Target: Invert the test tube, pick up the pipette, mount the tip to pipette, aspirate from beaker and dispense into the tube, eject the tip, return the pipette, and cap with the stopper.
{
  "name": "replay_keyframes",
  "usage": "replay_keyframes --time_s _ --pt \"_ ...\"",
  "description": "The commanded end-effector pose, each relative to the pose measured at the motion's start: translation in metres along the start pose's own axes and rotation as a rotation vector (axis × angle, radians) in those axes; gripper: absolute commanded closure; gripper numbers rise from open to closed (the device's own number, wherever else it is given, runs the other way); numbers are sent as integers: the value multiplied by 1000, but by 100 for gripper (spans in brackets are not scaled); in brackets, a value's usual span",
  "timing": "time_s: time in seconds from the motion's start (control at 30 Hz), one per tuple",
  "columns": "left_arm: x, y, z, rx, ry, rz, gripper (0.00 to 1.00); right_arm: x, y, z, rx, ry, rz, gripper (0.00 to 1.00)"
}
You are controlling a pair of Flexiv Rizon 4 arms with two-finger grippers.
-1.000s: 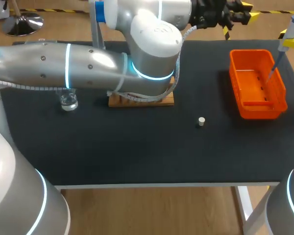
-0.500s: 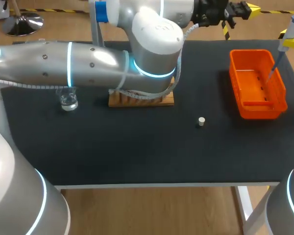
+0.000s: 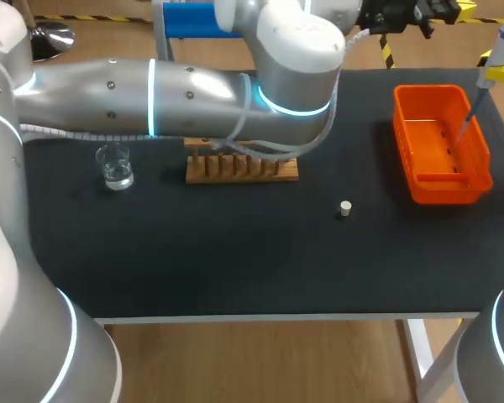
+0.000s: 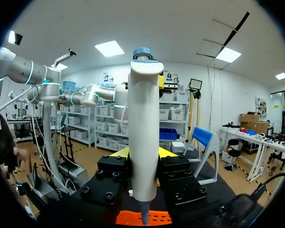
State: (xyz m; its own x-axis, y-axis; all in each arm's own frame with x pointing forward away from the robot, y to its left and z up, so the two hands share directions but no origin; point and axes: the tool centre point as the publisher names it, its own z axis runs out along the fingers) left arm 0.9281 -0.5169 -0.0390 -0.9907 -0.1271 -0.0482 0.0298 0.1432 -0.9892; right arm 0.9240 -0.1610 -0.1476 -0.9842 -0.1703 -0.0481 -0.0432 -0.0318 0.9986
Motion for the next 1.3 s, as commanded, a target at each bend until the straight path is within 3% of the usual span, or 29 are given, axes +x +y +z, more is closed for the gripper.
replay_keyframes --time_s 0.03,0.8,1.3 --pt "0 5 20 57 1 4 100 -1 0 -1 1 3 -1 100" --pt "18 8 56 108 57 -2 100 -1 0 -1 1 3 -1 100" --pt "14 10 59 105 51 14 100 -1 0 -1 1 3 -1 100"
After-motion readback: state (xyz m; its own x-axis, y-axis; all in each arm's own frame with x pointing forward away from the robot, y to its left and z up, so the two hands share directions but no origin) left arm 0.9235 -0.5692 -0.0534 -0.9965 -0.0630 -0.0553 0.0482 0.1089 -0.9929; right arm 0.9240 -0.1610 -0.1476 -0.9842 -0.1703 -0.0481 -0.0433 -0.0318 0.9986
